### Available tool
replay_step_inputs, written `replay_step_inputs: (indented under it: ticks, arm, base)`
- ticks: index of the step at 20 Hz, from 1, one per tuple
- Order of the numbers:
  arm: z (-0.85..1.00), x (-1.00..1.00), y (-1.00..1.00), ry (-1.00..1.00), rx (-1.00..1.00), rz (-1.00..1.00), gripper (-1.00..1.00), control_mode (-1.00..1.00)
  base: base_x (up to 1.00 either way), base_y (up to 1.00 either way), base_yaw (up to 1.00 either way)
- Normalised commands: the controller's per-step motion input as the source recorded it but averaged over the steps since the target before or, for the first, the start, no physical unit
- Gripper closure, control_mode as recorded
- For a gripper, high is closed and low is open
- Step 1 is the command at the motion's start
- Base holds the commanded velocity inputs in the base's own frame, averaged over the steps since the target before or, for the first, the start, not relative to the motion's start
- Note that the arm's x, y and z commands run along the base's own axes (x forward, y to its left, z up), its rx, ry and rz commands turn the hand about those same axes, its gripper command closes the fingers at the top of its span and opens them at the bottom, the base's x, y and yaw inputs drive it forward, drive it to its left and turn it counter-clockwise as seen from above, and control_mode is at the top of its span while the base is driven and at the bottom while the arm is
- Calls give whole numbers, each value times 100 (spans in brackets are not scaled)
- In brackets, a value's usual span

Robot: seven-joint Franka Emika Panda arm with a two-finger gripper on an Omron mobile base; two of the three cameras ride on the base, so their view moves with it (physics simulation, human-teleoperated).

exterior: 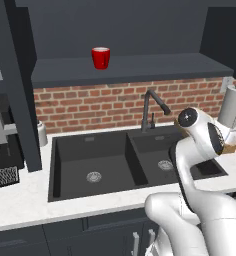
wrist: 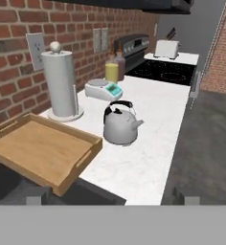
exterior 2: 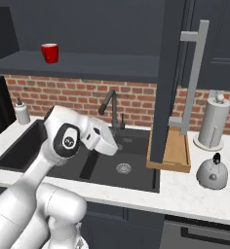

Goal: Pick the kettle from the counter and place it on the tray. Then pick the mug from the cabinet and place it on the tray. Then close the cabinet doors.

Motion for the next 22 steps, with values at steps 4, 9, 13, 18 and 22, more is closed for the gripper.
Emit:
replay_step_inputs:
  ticks: [4, 9, 13, 18, 22]
  arm:
    - [-13, -32, -56, -4, -8, 0, -100, -100]
    - [-6, -43, -42, -7, -12, 0, -100, -100]
    - [0, -49, -34, -7, -13, 0, -100, -100]
    - [0, -35, -31, 0, -8, 0, -100, -100]
    - [-1, -22, -26, 0, -11, 0, -100, -100]
  base:
    - [0, 0, 0]
    - [0, 0, 0]
    - [0, 0, 0]
    - [0, 0, 0]
    - [0, 0, 0]
